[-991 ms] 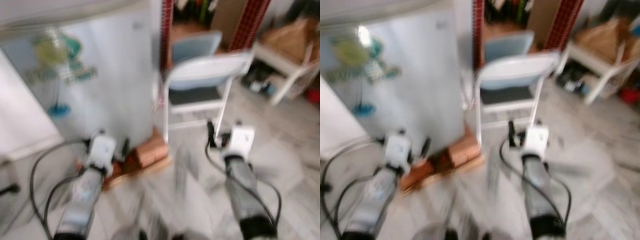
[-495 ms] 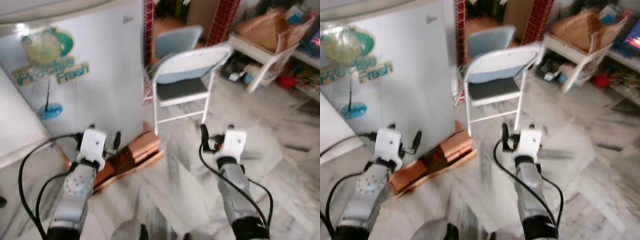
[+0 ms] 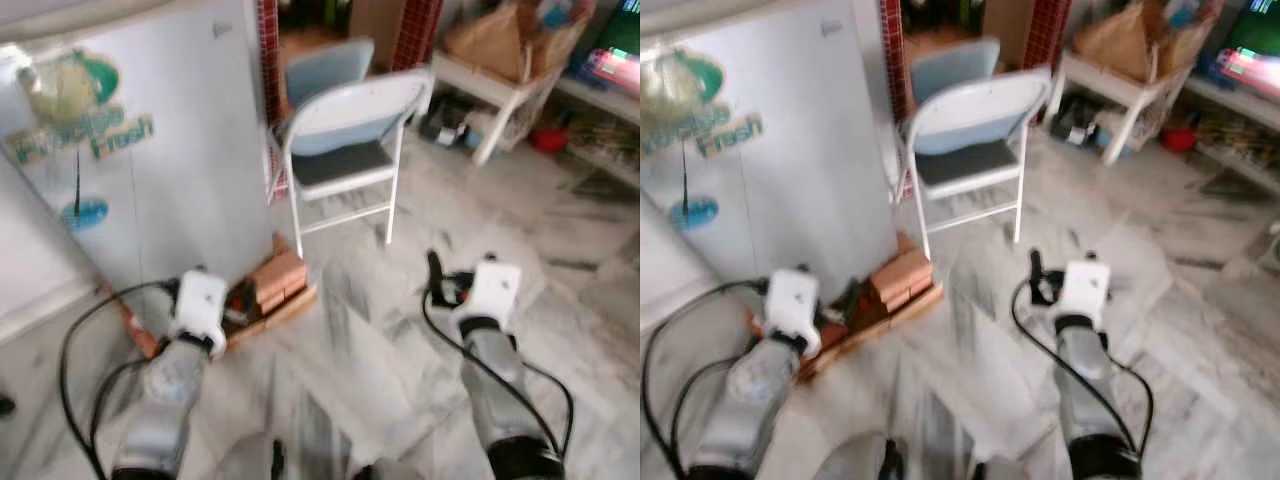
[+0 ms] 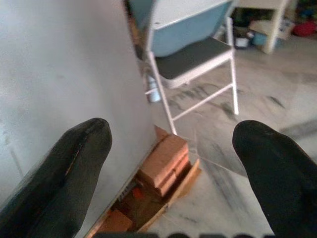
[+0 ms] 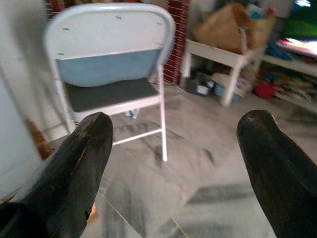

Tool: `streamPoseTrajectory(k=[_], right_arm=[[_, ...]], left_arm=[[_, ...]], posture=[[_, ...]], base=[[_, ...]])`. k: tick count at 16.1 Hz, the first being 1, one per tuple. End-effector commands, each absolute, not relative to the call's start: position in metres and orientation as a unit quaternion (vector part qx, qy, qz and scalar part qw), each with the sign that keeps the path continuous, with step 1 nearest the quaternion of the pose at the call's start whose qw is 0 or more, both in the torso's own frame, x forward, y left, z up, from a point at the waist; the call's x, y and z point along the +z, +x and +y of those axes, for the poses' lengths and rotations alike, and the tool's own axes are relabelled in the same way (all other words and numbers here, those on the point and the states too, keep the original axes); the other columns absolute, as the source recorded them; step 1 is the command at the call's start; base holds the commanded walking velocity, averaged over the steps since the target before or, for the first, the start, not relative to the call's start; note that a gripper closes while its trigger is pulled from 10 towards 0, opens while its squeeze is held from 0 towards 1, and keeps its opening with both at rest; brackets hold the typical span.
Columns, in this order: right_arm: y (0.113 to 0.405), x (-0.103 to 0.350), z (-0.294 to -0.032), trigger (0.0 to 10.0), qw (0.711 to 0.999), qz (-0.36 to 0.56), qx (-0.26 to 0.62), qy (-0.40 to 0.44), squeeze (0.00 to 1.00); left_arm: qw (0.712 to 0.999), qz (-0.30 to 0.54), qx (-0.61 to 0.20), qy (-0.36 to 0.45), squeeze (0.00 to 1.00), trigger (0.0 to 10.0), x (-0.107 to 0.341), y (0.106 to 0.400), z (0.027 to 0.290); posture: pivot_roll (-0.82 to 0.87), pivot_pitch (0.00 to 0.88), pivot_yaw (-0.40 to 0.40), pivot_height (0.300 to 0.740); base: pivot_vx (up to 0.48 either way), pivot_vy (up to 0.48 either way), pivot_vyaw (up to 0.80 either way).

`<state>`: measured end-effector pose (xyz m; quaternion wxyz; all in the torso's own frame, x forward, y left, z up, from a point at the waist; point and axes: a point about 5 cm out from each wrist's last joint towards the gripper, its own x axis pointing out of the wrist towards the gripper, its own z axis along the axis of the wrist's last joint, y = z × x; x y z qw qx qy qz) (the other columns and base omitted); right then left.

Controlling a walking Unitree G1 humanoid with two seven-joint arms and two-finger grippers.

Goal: Restocking fridge

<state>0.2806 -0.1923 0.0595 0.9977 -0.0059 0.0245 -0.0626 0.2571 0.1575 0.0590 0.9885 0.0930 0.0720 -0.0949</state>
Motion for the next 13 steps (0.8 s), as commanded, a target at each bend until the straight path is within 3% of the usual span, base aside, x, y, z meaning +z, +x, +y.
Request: streamPoseTrajectory(k=[1, 5, 13], right_arm=[[0.283, 0.06, -0.19, 10.0, 0.998, 0.025, -0.062, 0.0, 0.0], [0.29, 0.065, -0.186, 10.0, 0.998, 0.015, -0.061, 0.0, 0.0], [0.292, 0.067, -0.181, 10.0, 0.998, 0.011, -0.054, -0.004, 0.0]], left_arm=[[0.988, 0.071, -0.091, 0.103, 0.0, 10.0, 0.062, 0.26, 0.164], [0.988, 0.07, -0.08, 0.109, 0.0, 10.0, 0.062, 0.261, 0.17], [0.99, 0.049, -0.084, 0.103, 0.0, 10.0, 0.068, 0.261, 0.172]], posture=[[0.09, 0.074, -0.028, 0.74], [0.09, 0.059, -0.016, 0.74], [0.09, 0.064, -0.021, 0.74]], base=[[0.0, 0.48, 0.0], [0.0, 0.477, 0.0], [0.0, 0.0, 0.0]])
